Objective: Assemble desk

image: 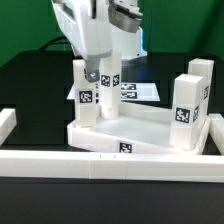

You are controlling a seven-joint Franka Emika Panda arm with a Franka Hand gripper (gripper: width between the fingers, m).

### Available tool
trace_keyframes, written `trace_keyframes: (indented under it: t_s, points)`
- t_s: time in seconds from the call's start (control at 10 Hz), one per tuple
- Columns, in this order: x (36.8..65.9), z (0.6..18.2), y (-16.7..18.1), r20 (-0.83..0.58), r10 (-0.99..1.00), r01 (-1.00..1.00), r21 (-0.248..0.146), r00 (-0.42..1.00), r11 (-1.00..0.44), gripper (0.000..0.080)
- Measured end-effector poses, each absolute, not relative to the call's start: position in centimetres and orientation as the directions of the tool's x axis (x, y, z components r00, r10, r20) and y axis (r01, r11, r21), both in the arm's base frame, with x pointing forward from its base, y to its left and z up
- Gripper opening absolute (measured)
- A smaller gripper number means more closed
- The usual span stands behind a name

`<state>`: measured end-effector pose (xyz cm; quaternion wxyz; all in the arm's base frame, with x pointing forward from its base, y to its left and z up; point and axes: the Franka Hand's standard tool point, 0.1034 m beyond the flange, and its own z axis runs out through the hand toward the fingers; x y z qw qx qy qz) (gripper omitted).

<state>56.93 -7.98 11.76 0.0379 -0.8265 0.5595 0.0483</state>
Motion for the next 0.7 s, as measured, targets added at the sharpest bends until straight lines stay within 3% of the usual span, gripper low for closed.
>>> trace_keyframes:
  t_s: [0.4, 0.7]
  points:
    - [56.90, 11.71, -8.04, -0.117, -0.812, -0.820, -0.034, 0.572, -0.572, 0.0649]
    - [56.95, 11.71, -8.33, -0.062, -0.537, -0.537, 0.015, 0.841, -0.843, 0.0649]
